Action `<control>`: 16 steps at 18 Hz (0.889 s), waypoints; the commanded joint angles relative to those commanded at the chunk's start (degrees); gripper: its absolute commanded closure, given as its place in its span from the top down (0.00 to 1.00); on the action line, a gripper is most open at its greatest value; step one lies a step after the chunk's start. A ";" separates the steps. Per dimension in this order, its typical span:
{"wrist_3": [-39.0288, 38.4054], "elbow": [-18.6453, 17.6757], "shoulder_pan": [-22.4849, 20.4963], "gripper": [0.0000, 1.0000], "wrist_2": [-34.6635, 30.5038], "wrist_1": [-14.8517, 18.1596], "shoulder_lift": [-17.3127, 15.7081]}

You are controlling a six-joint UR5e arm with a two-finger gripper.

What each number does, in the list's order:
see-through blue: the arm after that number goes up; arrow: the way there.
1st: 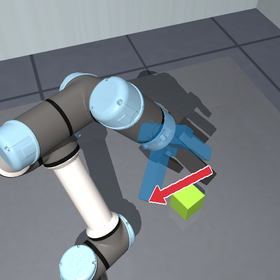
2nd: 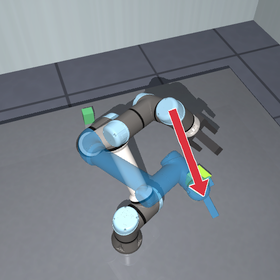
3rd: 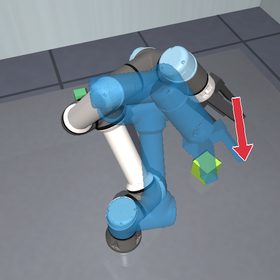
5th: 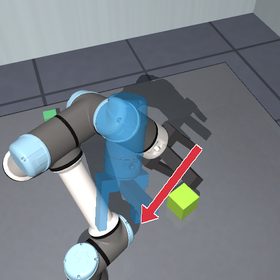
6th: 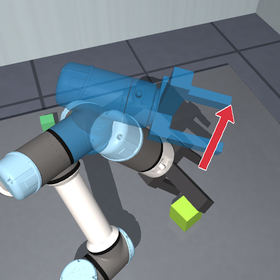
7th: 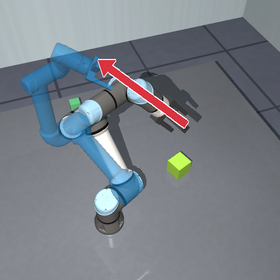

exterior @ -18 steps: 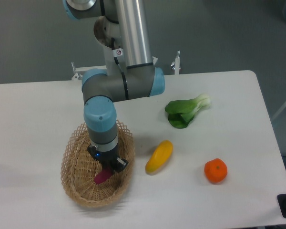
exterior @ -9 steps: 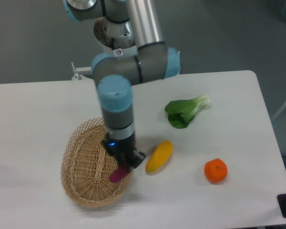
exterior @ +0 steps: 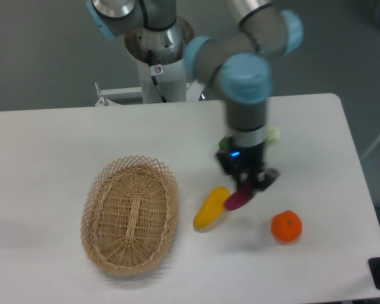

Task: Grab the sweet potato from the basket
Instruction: 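Lift the sweet potato out of the basket and carry it past the squash, then raise the held sweet potato beside the bok choy and hold it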

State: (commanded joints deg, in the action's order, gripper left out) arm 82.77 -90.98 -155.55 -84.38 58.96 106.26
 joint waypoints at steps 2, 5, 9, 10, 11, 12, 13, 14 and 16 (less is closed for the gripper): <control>4.67 1.15 -2.56 0.09 0.00 2.90 -0.09; 7.32 1.42 -4.41 0.09 0.09 4.76 -0.44; 7.41 1.59 -4.59 0.09 0.09 4.76 -0.70; 7.41 1.68 -4.59 0.09 0.09 4.76 -0.70; 7.41 1.68 -4.59 0.09 0.00 4.76 -0.70; 7.41 1.68 -4.59 0.09 0.00 4.85 -0.70; 7.41 1.68 -4.59 0.09 0.00 4.85 -0.70; 7.41 1.68 -4.59 0.09 0.00 4.85 -0.70; 7.32 1.77 -4.50 0.09 -0.09 4.85 -0.79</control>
State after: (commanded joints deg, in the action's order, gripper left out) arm 90.09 -89.21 -160.05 -84.46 63.81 105.47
